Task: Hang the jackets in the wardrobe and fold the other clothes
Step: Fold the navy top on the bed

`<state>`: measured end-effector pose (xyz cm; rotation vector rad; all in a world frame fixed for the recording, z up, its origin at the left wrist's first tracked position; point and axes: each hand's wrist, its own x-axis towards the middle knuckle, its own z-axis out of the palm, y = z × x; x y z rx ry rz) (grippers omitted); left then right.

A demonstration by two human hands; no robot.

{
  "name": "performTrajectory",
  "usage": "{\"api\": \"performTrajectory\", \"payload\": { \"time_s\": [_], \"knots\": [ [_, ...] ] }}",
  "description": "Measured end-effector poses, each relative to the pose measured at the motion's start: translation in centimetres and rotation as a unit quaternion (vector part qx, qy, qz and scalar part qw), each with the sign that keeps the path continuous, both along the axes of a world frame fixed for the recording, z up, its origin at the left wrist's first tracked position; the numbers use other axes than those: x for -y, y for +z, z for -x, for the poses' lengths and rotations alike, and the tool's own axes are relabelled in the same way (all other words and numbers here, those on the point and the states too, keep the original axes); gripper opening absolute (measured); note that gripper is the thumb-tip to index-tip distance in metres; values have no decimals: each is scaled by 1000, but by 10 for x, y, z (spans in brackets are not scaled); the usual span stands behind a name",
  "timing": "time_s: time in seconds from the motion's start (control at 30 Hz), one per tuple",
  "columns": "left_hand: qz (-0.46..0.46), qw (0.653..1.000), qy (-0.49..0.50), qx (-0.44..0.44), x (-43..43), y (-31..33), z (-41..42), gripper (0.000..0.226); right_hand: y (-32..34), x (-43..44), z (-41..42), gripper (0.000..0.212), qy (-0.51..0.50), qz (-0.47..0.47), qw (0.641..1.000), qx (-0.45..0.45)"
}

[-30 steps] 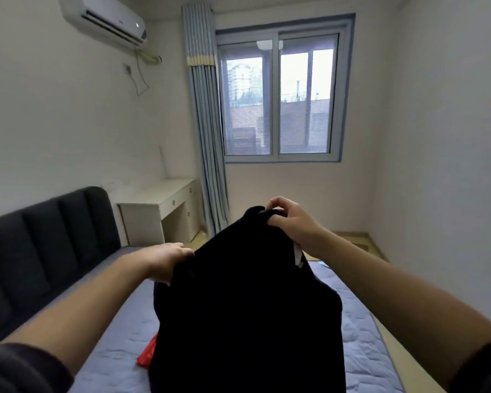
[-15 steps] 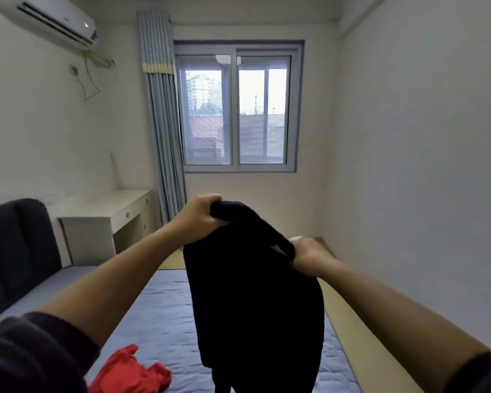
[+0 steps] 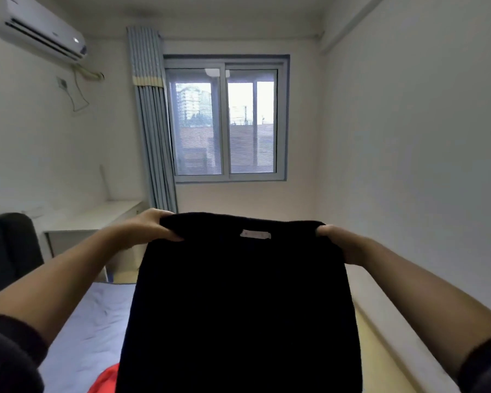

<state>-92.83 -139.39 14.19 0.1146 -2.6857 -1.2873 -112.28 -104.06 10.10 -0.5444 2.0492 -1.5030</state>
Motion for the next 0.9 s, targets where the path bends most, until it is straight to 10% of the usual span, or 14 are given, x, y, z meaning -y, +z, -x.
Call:
{"api": "performTrajectory", "payload": {
  "time_s": [0.17, 0.27, 0.43, 0.73, 0.9],
  "knots": [
    [-19, 997, 59, -55, 2, 7, -24, 13, 30, -9, -7, 27, 96, 14, 994, -48],
    [179, 972, 121, -91, 6, 7, -29, 23, 43, -17, -8, 38, 148, -95, 975, -139],
    [536, 831, 119, -91, 14, -9, -36, 27, 36, -20, -15, 27, 76, -359, 830, -420],
    [158, 956, 186, -163, 2, -25, -42, 25, -2, -35, -39, 8, -120, 14, 941, -316],
    [-158, 956, 130, -210, -22, -20, -54, 27, 19, -46, -57, 14, -92, 116, 979, -140]
  ]
}}
